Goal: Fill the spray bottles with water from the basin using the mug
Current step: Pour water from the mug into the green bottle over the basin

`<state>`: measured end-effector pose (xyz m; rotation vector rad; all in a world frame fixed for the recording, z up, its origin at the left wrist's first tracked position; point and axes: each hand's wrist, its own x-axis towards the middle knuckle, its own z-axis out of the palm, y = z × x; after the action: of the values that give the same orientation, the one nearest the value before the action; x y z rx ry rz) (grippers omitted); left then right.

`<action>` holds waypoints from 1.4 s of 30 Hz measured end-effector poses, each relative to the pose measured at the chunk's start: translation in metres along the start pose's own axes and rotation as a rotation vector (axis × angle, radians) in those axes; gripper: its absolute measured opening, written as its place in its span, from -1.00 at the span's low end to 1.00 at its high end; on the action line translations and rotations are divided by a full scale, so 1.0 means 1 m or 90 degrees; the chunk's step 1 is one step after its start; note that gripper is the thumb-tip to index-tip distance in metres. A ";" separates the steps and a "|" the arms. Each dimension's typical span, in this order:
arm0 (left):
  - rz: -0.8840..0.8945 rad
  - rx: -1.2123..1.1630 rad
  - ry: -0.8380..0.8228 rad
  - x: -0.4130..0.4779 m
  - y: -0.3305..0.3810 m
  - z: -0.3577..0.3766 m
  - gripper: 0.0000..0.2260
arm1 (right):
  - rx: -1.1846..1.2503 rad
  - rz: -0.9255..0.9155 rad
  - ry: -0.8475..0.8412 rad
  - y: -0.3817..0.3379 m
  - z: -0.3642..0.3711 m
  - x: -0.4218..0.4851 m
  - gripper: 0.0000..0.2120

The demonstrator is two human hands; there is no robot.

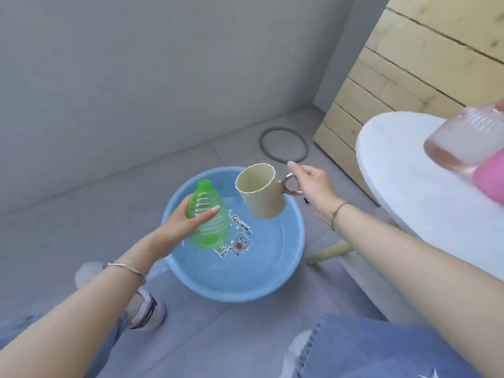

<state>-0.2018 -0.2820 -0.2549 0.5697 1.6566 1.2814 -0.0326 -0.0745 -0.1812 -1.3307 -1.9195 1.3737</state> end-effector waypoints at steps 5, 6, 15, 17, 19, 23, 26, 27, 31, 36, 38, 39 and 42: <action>-0.043 0.015 0.025 0.011 -0.030 -0.018 -0.28 | -0.088 0.086 -0.087 0.051 0.049 0.019 -0.62; -0.053 0.019 0.027 0.012 -0.035 -0.019 -0.29 | -0.135 0.080 -0.111 0.062 0.055 0.022 -0.60; -0.103 -0.008 0.090 0.024 -0.072 -0.010 -0.66 | -0.506 -0.008 -0.223 0.127 0.095 0.024 -0.60; -0.108 -0.008 0.096 0.026 -0.077 -0.009 -0.65 | -0.529 -0.020 -0.226 0.134 0.101 0.025 -0.60; -0.113 -0.008 0.098 0.027 -0.080 -0.008 -0.63 | -0.532 -0.030 -0.225 0.140 0.106 0.025 -0.59; -0.118 -0.005 0.098 0.028 -0.083 -0.009 -0.59 | -0.541 -0.056 -0.219 0.149 0.114 0.023 -0.59; -0.117 -0.011 0.105 0.029 -0.084 -0.010 -0.55 | -0.538 -0.071 -0.227 0.152 0.117 0.023 -0.59; -0.117 -0.012 0.108 0.029 -0.084 -0.010 -0.53 | -0.532 -0.079 -0.229 0.152 0.118 0.023 -0.59; -0.121 0.001 0.110 0.029 -0.086 -0.013 -0.51 | -0.387 -0.032 -0.173 0.150 0.113 0.023 -0.62; -0.106 0.030 0.105 0.027 -0.082 -0.016 -0.55 | -0.164 0.070 -0.092 0.134 0.094 0.026 -0.70; -0.095 0.049 0.105 0.025 -0.078 -0.014 -0.57 | -0.096 0.091 -0.080 0.126 0.085 0.026 -0.67; -0.088 0.059 0.103 0.024 -0.076 -0.012 -0.58 | -0.059 0.094 -0.077 0.122 0.080 0.027 -0.70; -0.065 0.098 0.091 0.022 -0.069 -0.007 -0.51 | 0.031 0.072 -0.075 0.098 0.067 0.026 -0.73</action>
<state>-0.2058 -0.2918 -0.3273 0.4873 1.8902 1.1501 -0.0516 -0.0789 -0.3010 -1.3811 -1.8979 1.5755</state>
